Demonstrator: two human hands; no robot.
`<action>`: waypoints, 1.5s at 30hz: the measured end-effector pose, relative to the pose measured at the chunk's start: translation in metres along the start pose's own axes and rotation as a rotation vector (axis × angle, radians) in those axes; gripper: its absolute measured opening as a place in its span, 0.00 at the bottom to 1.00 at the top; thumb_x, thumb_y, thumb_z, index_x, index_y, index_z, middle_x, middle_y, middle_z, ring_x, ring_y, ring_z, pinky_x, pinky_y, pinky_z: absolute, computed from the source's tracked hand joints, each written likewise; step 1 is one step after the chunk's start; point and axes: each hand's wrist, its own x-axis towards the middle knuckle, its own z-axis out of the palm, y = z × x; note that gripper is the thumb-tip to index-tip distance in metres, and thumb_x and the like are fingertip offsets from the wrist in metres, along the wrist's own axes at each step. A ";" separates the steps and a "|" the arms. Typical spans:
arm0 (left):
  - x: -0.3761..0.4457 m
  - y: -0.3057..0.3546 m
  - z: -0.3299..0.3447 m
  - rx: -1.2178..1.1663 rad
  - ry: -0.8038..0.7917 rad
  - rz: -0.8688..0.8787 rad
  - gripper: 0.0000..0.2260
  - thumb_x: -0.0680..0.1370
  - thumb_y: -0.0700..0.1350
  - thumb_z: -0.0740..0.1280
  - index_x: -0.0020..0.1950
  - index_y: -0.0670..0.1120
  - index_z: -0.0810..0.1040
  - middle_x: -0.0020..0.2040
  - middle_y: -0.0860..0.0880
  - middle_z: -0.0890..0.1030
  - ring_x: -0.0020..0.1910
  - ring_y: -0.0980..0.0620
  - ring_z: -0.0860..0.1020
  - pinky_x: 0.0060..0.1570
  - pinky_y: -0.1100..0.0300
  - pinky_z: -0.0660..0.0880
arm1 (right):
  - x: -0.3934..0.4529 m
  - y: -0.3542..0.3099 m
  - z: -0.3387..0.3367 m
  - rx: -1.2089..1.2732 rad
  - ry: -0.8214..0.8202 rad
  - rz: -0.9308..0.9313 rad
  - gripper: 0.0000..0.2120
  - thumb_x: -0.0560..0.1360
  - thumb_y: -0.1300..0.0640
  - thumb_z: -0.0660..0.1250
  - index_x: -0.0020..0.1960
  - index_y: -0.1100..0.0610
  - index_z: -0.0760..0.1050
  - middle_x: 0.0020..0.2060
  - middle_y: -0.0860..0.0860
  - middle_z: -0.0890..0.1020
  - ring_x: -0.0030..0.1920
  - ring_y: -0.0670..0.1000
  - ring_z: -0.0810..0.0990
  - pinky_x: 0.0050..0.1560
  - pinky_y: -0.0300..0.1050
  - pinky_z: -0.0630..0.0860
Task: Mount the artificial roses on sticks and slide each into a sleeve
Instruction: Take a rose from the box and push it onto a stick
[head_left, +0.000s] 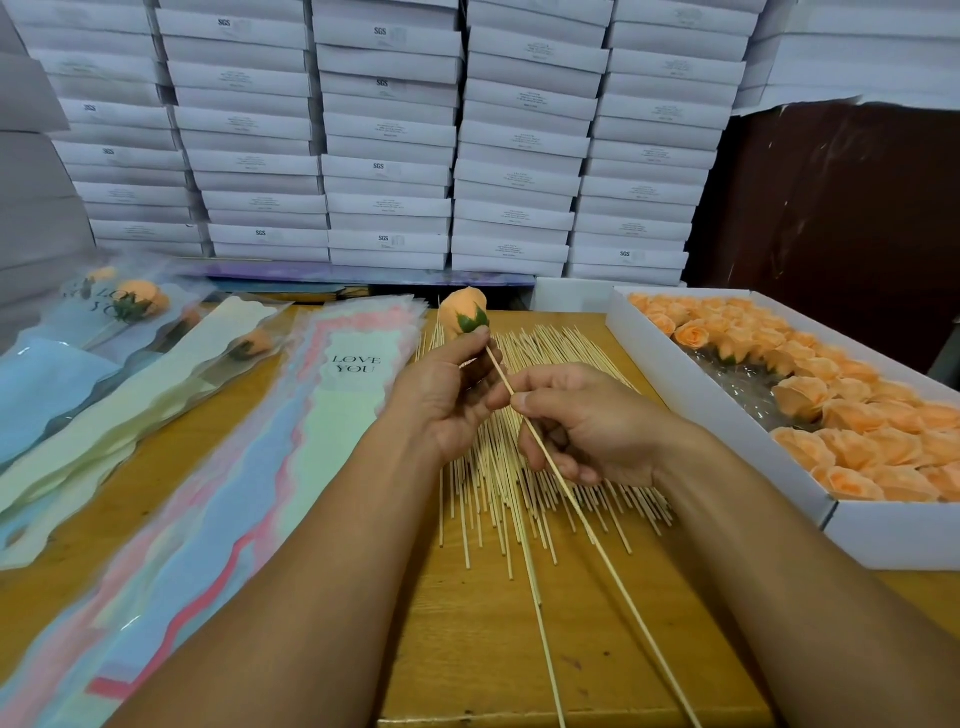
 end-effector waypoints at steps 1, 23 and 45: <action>0.000 0.000 0.000 0.013 0.007 0.006 0.06 0.79 0.40 0.70 0.42 0.43 0.80 0.32 0.47 0.80 0.29 0.54 0.78 0.26 0.62 0.76 | 0.000 0.000 0.001 -0.003 0.007 0.000 0.10 0.85 0.61 0.56 0.60 0.61 0.75 0.29 0.56 0.79 0.20 0.46 0.70 0.17 0.36 0.65; -0.002 -0.016 0.006 0.121 0.077 0.104 0.09 0.81 0.37 0.65 0.40 0.40 0.79 0.32 0.46 0.78 0.30 0.52 0.74 0.36 0.57 0.71 | 0.014 0.012 0.011 0.115 0.181 0.039 0.12 0.83 0.63 0.60 0.45 0.63 0.80 0.29 0.57 0.81 0.21 0.45 0.71 0.18 0.35 0.64; 0.010 0.010 0.014 1.768 0.267 0.358 0.12 0.78 0.38 0.65 0.39 0.45 0.65 0.37 0.48 0.69 0.35 0.50 0.72 0.34 0.58 0.70 | 0.018 0.020 -0.005 0.267 0.264 0.118 0.10 0.80 0.57 0.67 0.48 0.64 0.82 0.31 0.53 0.81 0.24 0.44 0.71 0.19 0.34 0.64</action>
